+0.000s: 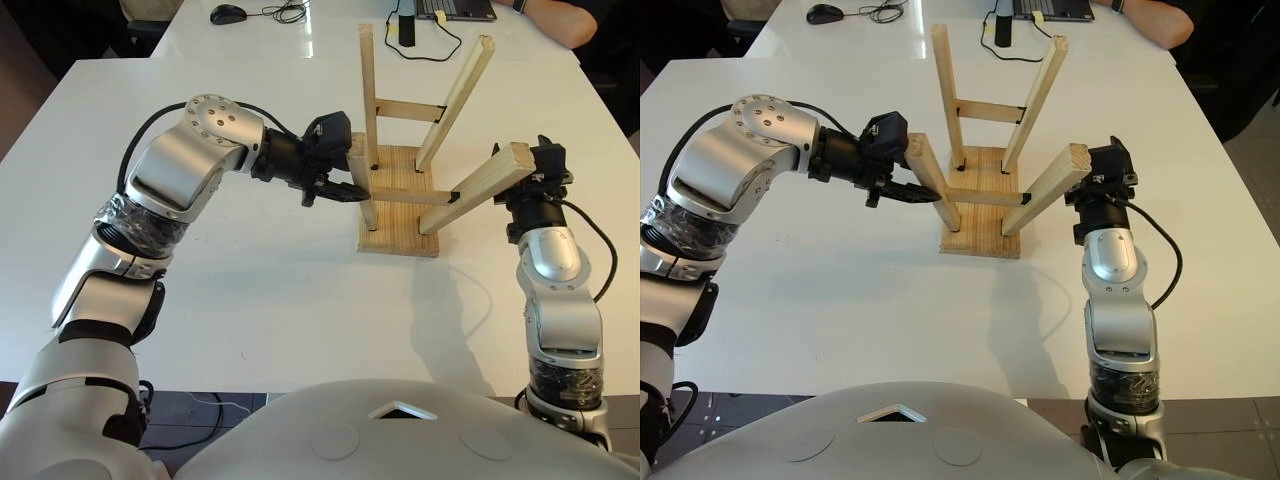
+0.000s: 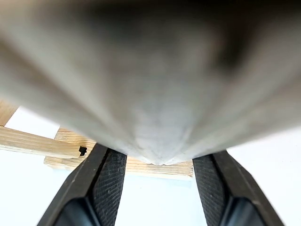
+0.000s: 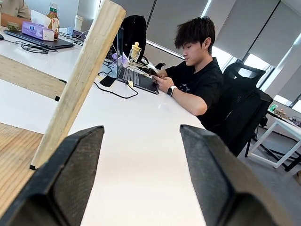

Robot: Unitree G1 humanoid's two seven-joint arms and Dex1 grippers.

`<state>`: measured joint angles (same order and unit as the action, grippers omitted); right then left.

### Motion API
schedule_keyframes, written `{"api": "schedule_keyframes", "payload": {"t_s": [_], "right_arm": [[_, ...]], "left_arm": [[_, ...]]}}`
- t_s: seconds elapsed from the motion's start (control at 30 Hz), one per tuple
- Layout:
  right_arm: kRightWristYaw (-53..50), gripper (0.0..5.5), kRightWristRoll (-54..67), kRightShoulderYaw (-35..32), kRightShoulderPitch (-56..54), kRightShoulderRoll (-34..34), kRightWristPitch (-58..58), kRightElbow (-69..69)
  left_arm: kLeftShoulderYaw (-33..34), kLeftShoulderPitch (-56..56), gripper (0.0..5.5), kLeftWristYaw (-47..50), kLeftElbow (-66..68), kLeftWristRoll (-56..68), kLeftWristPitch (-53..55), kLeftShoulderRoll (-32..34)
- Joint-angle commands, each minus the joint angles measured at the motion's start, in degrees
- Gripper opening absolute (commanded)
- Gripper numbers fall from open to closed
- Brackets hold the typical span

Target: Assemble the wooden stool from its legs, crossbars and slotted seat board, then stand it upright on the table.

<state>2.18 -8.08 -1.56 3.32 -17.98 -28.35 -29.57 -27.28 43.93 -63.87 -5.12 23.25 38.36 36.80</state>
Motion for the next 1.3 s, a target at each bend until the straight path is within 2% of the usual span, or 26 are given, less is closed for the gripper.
{"api": "schedule_keyframes", "payload": {"t_s": [0.03, 0.13, 0.2, 0.3, 0.43, 0.5, 0.57, 0.7, 0.87, 0.93, 1.03, 1.13, 1.2, 1.27, 1.3], "right_arm": [[1.5, 2.95, -1.6, -8.0, 0.7, -7.8, 6.6, 10.7], [-2.4, 2.95, -3.7, -14.9, 0.6, -10.5, 7.9, 14.9], [-3.1, 2.95, -5.3, -13.0, 0.5, -9.4, 8.4, 13.4], [-2.0, 2.95, -5.2, -3.0, 0.0, -2.4, 5.8, 7.0], [3.6, 2.95, 16.4, 17.5, -2.8, 17.2, -8.5, -11.0], [5.5, 2.95, 24.3, 23.2, -5.1, 20.2, -15.2, -19.0], [6.7, 2.95, 24.3, 20.4, -5.8, 18.6, -17.4, -19.2], [5.2, 2.95, 13.2, 5.8, -4.5, 10.2, -12.7, -8.1], [-2.0, 2.95, 5.4, -12.7, -6.5, -1.0, -3.6, 8.7], [-3.4, 2.95, 4.1, -15.1, -7.8, -3.3, 0.0, 12.9], [-4.2, 2.95, 2.7, -14.7, -9.3, -4.3, 4.2, 16.7], [-3.6, 2.95, 2.0, -9.2, -10.6, -1.5, 4.9, 16.1], [5.6, 2.95, 10.3, 4.1, -9.3, 3.9, 2.9, 6.5], [14.3, 2.95, 17.0, 17.4, -5.3, 4.2, 1.2, -5.4], [16.0, 2.95, 19.7, 19.6, -3.7, 3.9, 0.1, -9.2]], "left_arm": [[-9.5, -5.6, 2.05, 3.4, 2.3, -6.8, 6.1, -3.0], [-9.1, -5.9, 2.05, 3.9, 2.3, -6.7, 6.5, -2.7], [-8.9, -5.8, 2.05, 4.1, 2.7, -6.7, 6.7, -2.8], [-8.8, -5.7, 2.05, 4.5, 2.7, -6.6, 7.0, -3.1], [-9.5, -5.5, 2.05, 4.7, 2.9, -6.5, 7.3, -4.0], [-9.9, -5.2, 2.05, 4.7, 3.2, -6.8, 7.4, -5.0], [-9.9, -5.0, 2.05, 4.6, 3.0, -6.8, 7.6, -5.5], [-9.4, -4.9, 2.05, 3.9, 3.1, -6.7, 7.4, -5.1], [-8.3, -5.4, 2.05, 3.6, 3.3, -6.8, 7.1, -4.1], [-8.0, -5.7, 2.05, 3.5, 3.2, -7.0, 7.1, -3.9], [-7.8, -5.7, 2.05, 3.4, 2.9, -6.9, 7.2, -3.8], [-7.8, -5.7, 2.05, 3.2, 2.7, -6.8, 7.2, -3.8], [-8.1, -5.8, 2.05, 3.2, 2.4, -6.9, 7.2, -4.0], [-8.5, -5.5, 2.05, 3.0, 2.2, -6.9, 7.3, -4.2], [-8.6, -5.3, 2.05, 2.9, 2.1, -6.8, 7.5, -4.4]]}}
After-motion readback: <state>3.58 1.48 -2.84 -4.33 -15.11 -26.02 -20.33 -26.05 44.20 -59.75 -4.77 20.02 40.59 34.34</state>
